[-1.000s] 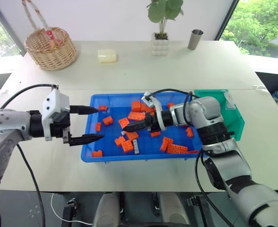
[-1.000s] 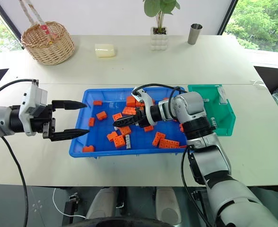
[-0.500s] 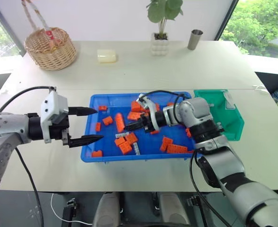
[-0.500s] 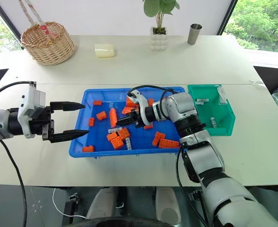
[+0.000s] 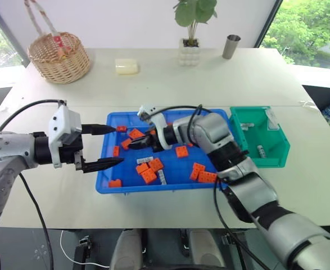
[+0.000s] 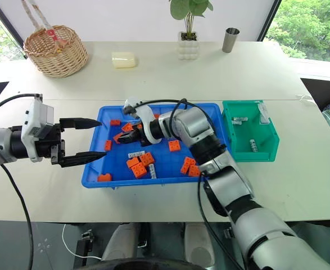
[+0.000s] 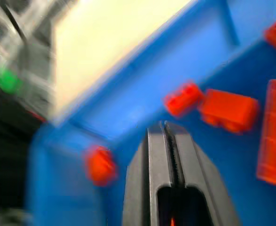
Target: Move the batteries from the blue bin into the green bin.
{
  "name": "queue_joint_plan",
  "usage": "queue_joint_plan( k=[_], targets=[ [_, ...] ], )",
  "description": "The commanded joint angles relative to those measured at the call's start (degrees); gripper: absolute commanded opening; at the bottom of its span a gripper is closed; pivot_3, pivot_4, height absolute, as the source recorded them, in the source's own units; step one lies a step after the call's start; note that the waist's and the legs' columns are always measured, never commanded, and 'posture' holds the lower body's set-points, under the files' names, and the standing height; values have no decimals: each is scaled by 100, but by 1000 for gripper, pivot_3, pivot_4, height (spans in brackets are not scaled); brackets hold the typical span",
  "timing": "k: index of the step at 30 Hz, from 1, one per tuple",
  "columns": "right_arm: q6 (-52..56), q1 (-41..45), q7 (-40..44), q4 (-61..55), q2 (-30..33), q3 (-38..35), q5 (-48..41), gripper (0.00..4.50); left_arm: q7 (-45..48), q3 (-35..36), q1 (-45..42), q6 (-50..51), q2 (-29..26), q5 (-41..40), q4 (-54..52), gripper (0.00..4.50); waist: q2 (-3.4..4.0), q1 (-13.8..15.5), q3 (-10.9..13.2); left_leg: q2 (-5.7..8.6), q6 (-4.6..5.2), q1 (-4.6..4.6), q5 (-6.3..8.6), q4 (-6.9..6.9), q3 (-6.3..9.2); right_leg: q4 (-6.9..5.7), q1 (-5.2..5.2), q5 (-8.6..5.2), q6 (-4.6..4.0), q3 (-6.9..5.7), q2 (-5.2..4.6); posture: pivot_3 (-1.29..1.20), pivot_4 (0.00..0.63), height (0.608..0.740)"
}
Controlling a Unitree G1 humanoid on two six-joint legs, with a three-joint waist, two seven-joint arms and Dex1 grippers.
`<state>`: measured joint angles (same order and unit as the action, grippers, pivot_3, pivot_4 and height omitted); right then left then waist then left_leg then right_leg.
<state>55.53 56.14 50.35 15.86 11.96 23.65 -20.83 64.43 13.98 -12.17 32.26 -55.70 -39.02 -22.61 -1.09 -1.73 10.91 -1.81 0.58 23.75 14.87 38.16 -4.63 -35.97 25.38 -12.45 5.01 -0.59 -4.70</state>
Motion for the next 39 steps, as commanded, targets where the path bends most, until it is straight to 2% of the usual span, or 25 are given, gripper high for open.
queue_joint_plan(
  k=[1,4,23,39],
  targets=[
    [-922,-36,594,-940,519,558,471,891,69,86,4,-30,-62,-49,-69,4500,-1,-20,0,0,0,1,0,1,-1,1,0,0,0,1,0,0,150,736],
    [-1706,-113,790,-1060,825,978,1015,2318,99,51,-1,-73,-51,8,-4,4500,-1,-71,0,0,0,-1,0,0,0,-3,3,0,1,-2,9,0,150,736],
    [-3189,-538,1122,-114,745,1373,2226,2318,40,0,-91,-40,-29,7,-46,4500,-3,-68,-1,-4,-1,-15,-1,-4,-1,-12,-1,-3,-5,-3,13,0,150,736],
    [-3015,422,2255,529,411,1749,2903,2318,-9,-129,-234,-115,65,89,49,4500,-4,-71,-1,-5,-2,-28,-1,-4,-1,-14,-11,-11,-18,-3,14,0,150,736]
  ],
)
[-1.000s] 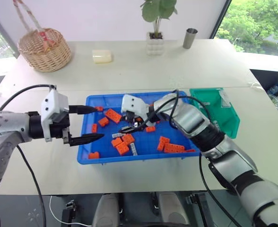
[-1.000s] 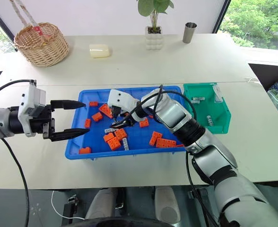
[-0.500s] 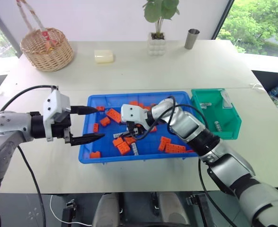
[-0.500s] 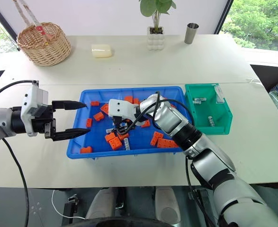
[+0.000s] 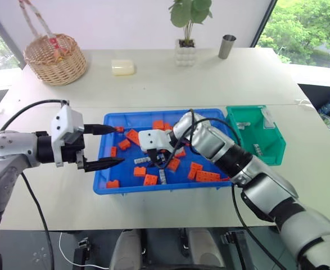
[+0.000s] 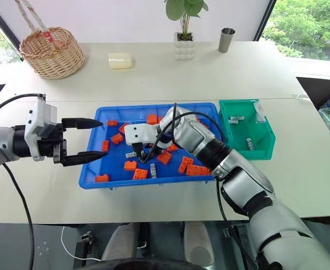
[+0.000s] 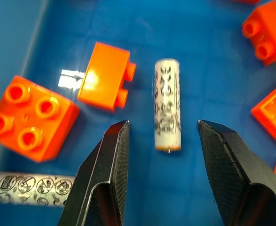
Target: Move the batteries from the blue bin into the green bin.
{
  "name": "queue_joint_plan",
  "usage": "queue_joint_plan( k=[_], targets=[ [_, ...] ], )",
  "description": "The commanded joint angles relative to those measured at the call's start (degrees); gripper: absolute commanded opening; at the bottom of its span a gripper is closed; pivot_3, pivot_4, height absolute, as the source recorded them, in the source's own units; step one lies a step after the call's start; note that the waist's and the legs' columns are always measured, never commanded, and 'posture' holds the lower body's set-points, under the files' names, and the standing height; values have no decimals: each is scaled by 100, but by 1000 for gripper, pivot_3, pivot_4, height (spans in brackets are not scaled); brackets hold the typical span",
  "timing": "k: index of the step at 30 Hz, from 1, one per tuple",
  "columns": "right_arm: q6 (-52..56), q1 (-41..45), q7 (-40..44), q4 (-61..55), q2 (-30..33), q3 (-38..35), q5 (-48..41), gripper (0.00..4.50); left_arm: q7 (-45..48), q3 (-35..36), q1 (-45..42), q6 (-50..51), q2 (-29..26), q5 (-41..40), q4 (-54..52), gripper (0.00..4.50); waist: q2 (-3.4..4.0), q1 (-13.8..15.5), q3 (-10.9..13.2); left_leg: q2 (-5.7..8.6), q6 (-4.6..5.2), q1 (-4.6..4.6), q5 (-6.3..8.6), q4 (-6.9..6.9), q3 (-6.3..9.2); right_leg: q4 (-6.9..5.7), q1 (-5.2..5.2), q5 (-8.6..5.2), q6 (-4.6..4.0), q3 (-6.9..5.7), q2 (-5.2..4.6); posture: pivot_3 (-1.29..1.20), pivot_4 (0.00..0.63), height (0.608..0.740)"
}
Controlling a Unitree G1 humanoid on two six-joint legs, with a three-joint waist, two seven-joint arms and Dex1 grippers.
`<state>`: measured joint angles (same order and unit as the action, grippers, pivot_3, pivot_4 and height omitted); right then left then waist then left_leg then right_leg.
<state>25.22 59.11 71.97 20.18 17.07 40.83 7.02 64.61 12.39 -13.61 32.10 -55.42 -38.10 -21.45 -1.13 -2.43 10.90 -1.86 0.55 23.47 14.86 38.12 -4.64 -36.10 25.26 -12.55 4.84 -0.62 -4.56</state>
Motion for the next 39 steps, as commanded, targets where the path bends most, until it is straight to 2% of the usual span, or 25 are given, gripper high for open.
queue_joint_plan(
  k=[1,4,7,12,16,20,25,30,34,39],
  targets=[
    [7,122,104,133,-121,5,130,2318,-38,22,-99,-100,49,4,-71,4500,0,0,0,0,0,0,0,0,0,0,0,0,0,0,0,0,150,736],
    [13,-3,218,158,-131,-60,98,1458,-36,52,-64,-107,64,11,-83,4500,0,-1,0,0,0,0,0,0,-1,0,0,1,1,0,0,0,150,736],
    [162,-128,261,130,-150,-153,38,17,-22,78,4,-124,59,8,-98,4500,0,1,0,0,0,0,0,0,-1,0,-1,1,2,0,-1,0,150,736],
    [595,-332,91,-210,-138,-609,-153,23,-21,64,32,-89,66,-44,-143,4500,-1,5,0,0,0,0,0,0,0,0,-2,1,1,0,-2,0,150,736],
    [1478,-438,-97,-1105,282,-1593,-662,23,-38,-8,-5,-67,124,-62,-124,4500,1,32,1,0,-1,4,0,0,1,0,1,1,1,0,-3,0,150,736],
    [2673,-528,-443,-1908,958,-2778,-1235,23,-58,-53,33,-53,224,-71,-159,4500,-1,84,1,1,-2,12,-1,1,1,3,6,2,3,0,-9,0,150,736],
    [4050,-1303,-808,-2694,2696,-4648,-1682,23,-5,-323,-96,-142,425,24,-1,4500,0,271,2,2,-1,19,0,-2,-2,13,7,-3,-6,-7,-13,0,150,736],
    [4600,-2241,-1157,-3182,3604,-5565,-1988,23,139,-553,-367,-255,545,135,269,4500,1,195,2,1,0,25,1,-2,-7,46,9,-3,-11,1,-6,0,150,736],
    [4666,-3118,-1369,-3571,3816,-5887,-2194,23,257,-718,-620,-333,629,229,476,4500,1,144,2,0,0,19,1,-2,-7,46,3,-3,-10,4,1,0,150,736],
    [4447,-3339,-1707,-3630,3854,-5818,-2347,2468,350,-825,-817,-388,678,293,625,4500,2,143,3,2,1,19,0,0,-11,45,5,-2,-8,8,1,0,150,736]
  ],
)
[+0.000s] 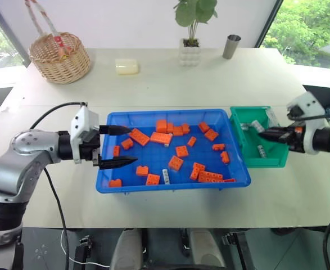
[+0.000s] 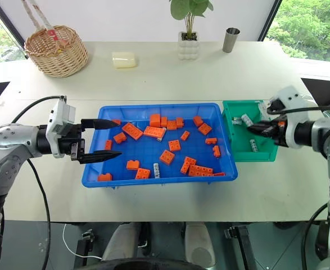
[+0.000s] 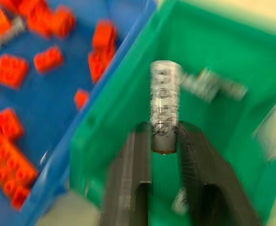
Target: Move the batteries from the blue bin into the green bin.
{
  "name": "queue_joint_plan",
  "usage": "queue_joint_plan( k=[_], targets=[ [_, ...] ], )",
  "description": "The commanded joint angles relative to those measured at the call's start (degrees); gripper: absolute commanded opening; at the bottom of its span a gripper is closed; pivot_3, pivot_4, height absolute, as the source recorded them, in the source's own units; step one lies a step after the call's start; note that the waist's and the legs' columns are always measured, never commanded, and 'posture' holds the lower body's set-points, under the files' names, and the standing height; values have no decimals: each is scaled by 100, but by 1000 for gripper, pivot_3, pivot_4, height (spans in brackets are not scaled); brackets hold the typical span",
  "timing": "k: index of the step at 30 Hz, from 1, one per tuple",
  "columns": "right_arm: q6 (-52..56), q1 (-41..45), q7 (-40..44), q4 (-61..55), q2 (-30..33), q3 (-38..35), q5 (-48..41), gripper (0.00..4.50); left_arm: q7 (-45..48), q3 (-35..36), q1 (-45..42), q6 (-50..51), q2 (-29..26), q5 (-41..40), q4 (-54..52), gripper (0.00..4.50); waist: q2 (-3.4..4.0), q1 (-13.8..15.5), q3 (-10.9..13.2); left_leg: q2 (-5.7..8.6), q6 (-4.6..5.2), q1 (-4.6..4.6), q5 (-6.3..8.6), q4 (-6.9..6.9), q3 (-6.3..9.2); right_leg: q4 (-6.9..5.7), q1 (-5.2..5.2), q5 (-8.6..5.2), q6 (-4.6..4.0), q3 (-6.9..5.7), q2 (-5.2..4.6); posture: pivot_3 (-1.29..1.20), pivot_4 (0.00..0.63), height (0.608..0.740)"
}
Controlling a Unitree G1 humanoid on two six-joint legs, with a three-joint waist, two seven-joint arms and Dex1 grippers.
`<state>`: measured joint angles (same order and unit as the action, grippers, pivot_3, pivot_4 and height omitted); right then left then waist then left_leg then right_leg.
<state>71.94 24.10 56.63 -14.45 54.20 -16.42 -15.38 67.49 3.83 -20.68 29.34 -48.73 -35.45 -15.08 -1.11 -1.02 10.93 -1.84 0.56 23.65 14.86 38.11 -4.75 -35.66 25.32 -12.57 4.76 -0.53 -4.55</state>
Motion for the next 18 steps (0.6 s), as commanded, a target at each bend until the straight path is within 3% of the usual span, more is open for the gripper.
queue_joint_plan(
  k=[1,2,5,11,18],
  targets=[
    [-293,270,-211,-122,155,-23,-148,3001,70,20,-131,-115,12,33,-1,4500,0,-1,0,0,0,0,0,1,1,1,-2,0,0,0,0,0,150,736],
    [-354,463,-211,-79,174,73,-219,3524,77,16,-140,-114,9,33,-2,4500,0,-5,0,0,0,0,0,2,0,1,-1,0,0,1,0,0,150,736],
    [-461,1163,-86,-30,130,429,-518,3524,90,41,-132,-87,-12,18,-56,4500,1,-16,1,-1,0,0,0,1,1,-1,2,0,0,2,1,0,150,736],
    [-1183,2116,993,-193,-25,1709,-1122,3524,82,130,-31,-60,-60,3,-150,4500,1,2,1,-4,3,3,2,-5,10,0,2,-1,1,-2,6,0,150,736],
    [-3225,2476,1776,466,-686,3565,-208,3524,-40,255,94,-1,-108,-47,-332,4500,0,26,0,-1,3,12,1,5,7,6,0,0,3,-2,0,0,150,736]
  ],
)
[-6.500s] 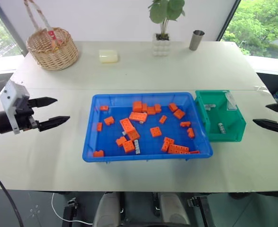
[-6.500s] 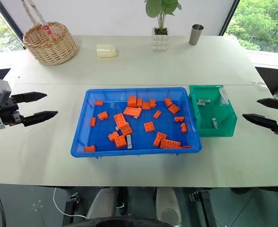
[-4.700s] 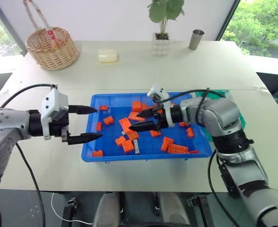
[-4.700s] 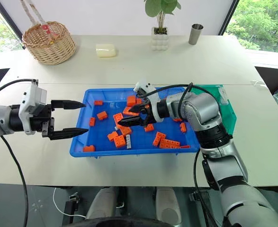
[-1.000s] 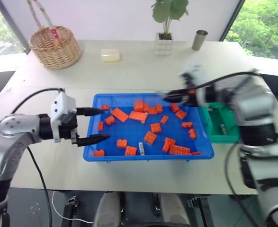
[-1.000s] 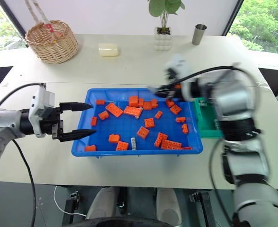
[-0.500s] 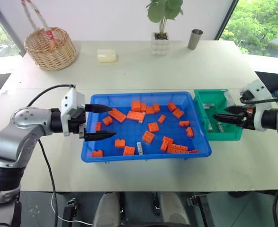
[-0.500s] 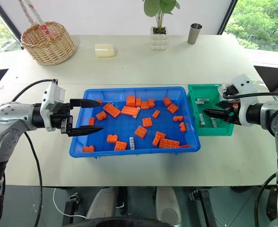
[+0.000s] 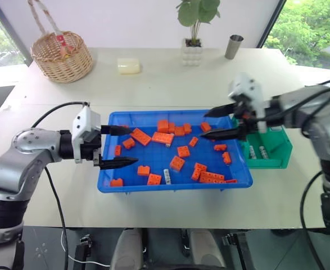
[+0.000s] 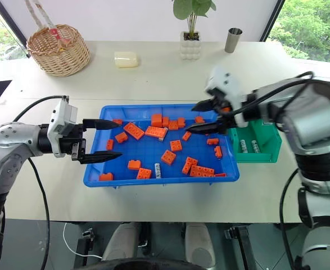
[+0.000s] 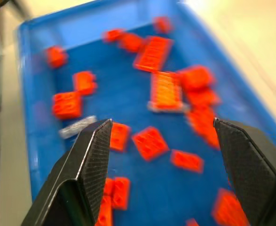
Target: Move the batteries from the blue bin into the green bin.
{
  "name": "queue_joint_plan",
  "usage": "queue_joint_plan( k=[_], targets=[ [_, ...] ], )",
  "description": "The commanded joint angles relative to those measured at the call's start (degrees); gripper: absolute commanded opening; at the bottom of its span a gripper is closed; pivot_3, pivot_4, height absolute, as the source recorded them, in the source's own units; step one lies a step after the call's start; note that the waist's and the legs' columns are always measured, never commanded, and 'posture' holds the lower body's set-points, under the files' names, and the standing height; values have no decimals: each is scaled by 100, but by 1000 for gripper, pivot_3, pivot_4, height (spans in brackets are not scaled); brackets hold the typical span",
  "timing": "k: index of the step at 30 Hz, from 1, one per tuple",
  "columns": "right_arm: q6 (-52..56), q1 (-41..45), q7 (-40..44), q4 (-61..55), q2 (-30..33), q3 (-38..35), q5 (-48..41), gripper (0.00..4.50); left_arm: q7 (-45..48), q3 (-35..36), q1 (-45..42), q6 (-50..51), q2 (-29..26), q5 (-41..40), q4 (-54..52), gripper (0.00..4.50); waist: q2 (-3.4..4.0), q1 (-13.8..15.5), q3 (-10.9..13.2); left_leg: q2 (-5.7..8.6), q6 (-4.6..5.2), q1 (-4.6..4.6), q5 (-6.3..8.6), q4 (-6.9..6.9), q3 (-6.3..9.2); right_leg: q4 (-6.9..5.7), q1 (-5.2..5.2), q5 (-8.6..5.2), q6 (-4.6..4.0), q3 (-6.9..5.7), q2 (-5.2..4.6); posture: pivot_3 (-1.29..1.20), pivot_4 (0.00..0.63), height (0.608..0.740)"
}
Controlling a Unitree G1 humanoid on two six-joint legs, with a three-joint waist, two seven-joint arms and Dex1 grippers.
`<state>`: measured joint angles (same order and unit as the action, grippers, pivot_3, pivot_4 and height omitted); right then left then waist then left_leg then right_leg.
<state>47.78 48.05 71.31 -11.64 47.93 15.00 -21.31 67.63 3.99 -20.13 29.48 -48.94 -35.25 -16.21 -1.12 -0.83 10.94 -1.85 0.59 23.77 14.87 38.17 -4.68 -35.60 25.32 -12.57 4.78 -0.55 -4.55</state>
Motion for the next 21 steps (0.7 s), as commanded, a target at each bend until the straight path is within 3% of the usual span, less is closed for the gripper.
queue_joint_plan(
  k=[1,6,21],
  targets=[
    [-1207,50,478,285,-127,645,540,3524,-83,275,80,0,-99,-79,-263,4500,0,9,0,0,0,5,0,0,0,0,3,1,1,0,0,0,150,736],
    [-3351,40,1165,914,-488,1296,1239,3524,-209,479,293,82,-173,-159,-460,4500,0,0,1,2,0,8,0,2,-3,0,5,9,17,-3,1,0,150,736],
    [-6364,798,2104,2868,-1767,2131,2345,3524,-484,753,694,177,-211,-302,-832,4500,0,-2,1,1,-6,-10,-4,6,-8,-42,2,9,16,-9,2,0,150,736]
  ],
)
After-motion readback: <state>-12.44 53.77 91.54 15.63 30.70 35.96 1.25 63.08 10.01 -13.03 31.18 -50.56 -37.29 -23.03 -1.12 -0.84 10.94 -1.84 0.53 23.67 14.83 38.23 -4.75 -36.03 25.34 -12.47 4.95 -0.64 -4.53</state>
